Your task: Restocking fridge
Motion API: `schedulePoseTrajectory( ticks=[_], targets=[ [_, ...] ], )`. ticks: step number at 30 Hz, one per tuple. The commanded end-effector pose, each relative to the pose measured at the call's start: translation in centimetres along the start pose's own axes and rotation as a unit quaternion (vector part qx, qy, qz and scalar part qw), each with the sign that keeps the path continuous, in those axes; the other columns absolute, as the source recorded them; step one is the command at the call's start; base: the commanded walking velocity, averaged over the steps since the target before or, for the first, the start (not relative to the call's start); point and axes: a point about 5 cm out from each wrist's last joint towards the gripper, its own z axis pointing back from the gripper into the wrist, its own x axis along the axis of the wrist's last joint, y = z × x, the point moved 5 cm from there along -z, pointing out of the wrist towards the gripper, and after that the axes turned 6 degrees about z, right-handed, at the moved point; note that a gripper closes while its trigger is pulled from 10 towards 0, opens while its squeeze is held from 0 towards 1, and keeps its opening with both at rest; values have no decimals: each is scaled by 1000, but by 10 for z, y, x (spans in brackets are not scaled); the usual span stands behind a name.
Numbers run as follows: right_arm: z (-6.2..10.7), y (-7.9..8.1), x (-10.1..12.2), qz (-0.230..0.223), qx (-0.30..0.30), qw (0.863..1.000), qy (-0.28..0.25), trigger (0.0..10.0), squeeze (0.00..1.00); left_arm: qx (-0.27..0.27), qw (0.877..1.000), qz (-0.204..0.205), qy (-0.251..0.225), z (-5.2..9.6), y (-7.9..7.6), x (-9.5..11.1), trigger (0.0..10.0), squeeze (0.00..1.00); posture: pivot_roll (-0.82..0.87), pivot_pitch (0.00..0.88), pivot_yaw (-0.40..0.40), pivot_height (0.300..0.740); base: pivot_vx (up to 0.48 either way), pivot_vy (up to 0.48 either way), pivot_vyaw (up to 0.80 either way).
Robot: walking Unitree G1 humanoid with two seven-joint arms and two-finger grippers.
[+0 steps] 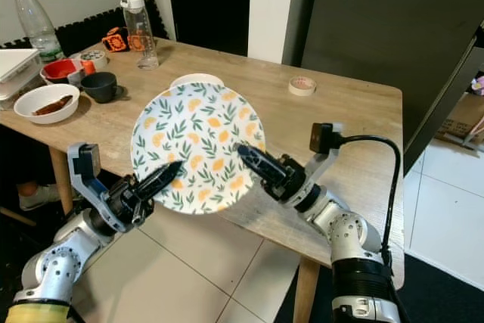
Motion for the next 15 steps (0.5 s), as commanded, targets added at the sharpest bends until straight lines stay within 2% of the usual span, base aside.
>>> schedulePoseTrajectory(
  ticks=[1,8,9,10,11,15],
  targets=[
    [1,5,1,0,14,1000,7,10000,0,-14,1000,2,13,2,-5,-1,0,0,-58,66,22,740,0,0,0],
    [3,12,0,-12,33,999,20,10000,0,-19,1000,4,16,2,-7,-2,0,0,-63,64,20,740,0,0,0],
    [4,13,1,-13,36,999,21,8196,0,-20,1000,4,16,2,-7,-2,0,0,-63,64,20,740,0,0,0],
    [4,13,1,-13,36,999,21,8196,0,-20,1000,4,16,2,-7,-2,0,0,-63,64,20,740,0,0,0],
    [4,14,1,-16,41,999,21,0,0,-20,1000,4,17,2,-7,-2,0,0,-63,64,20,740,0,0,0],
    [6,16,0,-18,45,999,25,0,0,-22,1000,5,19,3,-8,-2,0,0,-63,64,20,740,0,0,0]
  ],
)
